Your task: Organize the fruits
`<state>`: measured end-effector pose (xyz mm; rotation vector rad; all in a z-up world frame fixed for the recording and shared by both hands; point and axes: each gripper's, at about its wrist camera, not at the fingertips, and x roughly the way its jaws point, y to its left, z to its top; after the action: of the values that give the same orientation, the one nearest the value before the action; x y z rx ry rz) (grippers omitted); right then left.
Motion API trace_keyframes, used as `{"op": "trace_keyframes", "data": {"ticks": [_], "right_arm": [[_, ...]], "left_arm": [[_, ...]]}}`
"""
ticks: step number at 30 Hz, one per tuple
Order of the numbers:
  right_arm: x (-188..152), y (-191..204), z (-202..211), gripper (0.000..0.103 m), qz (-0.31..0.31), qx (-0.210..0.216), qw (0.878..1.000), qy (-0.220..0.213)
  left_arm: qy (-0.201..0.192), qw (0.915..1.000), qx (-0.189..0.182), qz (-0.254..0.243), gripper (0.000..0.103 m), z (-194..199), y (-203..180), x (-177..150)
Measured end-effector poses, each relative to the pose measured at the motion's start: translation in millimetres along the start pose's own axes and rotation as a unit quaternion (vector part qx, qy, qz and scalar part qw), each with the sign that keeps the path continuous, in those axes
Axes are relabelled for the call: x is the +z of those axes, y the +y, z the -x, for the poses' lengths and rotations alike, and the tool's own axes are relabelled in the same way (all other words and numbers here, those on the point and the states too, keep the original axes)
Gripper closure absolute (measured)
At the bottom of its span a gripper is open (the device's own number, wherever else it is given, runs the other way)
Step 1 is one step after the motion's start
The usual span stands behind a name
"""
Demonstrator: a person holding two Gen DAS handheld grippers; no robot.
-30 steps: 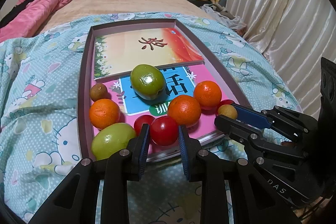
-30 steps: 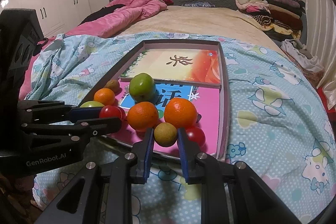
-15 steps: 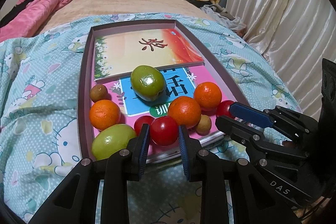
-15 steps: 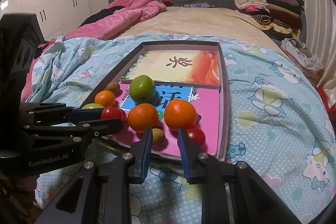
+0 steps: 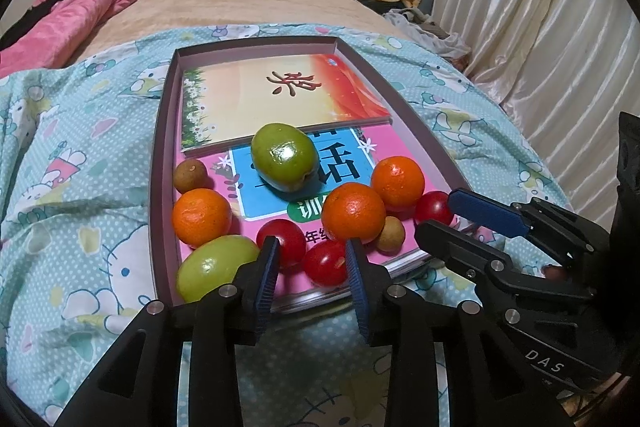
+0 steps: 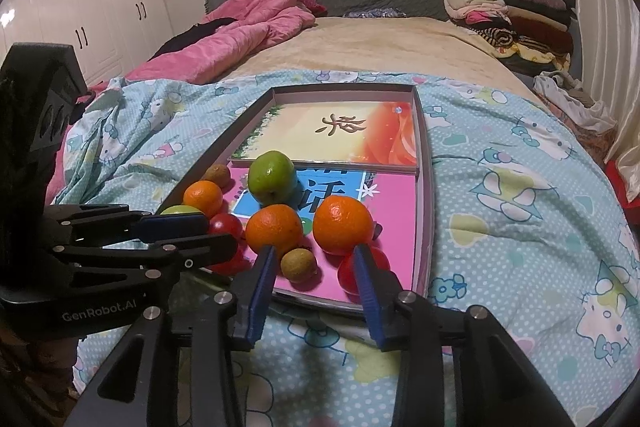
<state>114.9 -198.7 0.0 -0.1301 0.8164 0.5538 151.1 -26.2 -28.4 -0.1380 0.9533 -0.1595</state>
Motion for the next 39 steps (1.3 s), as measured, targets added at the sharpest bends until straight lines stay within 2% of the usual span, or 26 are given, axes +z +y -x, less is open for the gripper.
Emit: {"op": "trace_keyframes", "data": {"ticks": [10, 12, 14, 17, 20, 25, 29, 36, 37, 39], "right_arm": [[0, -5, 2, 0.061, -0.009, -0.006, 1.0, -0.004], [0, -5, 2, 0.056, -0.009, -0.008, 1.0, -0.004], [0, -5, 4, 0.052, -0.009, -0.008, 1.0, -0.008], [1, -6, 7, 0.044, -0.012, -0.012, 1.0, -0.015], [2, -7, 11, 0.041, -0.016, -0.013, 0.999, -0.024], [3, -10, 16, 0.031, -0.023, -0.02, 0.999, -0.037], [4, -13, 17, 0.018, -0.033, -0.025, 0.998, -0.042], [3, -8, 25, 0.006, -0.038, -0.029, 0.998, -0.049], [3, -9, 26, 0.001, -0.046, -0.032, 0.997, -0.048], [1, -12, 32, 0.001, -0.074, -0.026, 0.996, -0.046]], "left_arm": [[-0.005, 1.0, -0.007, 0.005, 0.067, 2, 3, 0], [-0.007, 0.9999, -0.008, 0.007, 0.066, 3, 3, 1], [-0.01, 0.9998, -0.011, 0.01, 0.058, 5, 4, 1], [-0.016, 0.9996, -0.014, 0.016, 0.053, 10, 5, 3], [-0.024, 0.9994, -0.012, 0.021, 0.046, 14, 6, 3], [-0.028, 0.9989, -0.013, 0.035, 0.043, 18, 10, 4], [-0.031, 0.999, 0.007, 0.032, 0.038, 21, 9, 4], [-0.033, 0.998, 0.026, 0.047, 0.03, 31, 12, -1], [-0.034, 0.9978, 0.029, 0.048, 0.029, 33, 12, -3], [-0.034, 0.9972, 0.044, 0.05, 0.029, 38, 13, -8]]}}
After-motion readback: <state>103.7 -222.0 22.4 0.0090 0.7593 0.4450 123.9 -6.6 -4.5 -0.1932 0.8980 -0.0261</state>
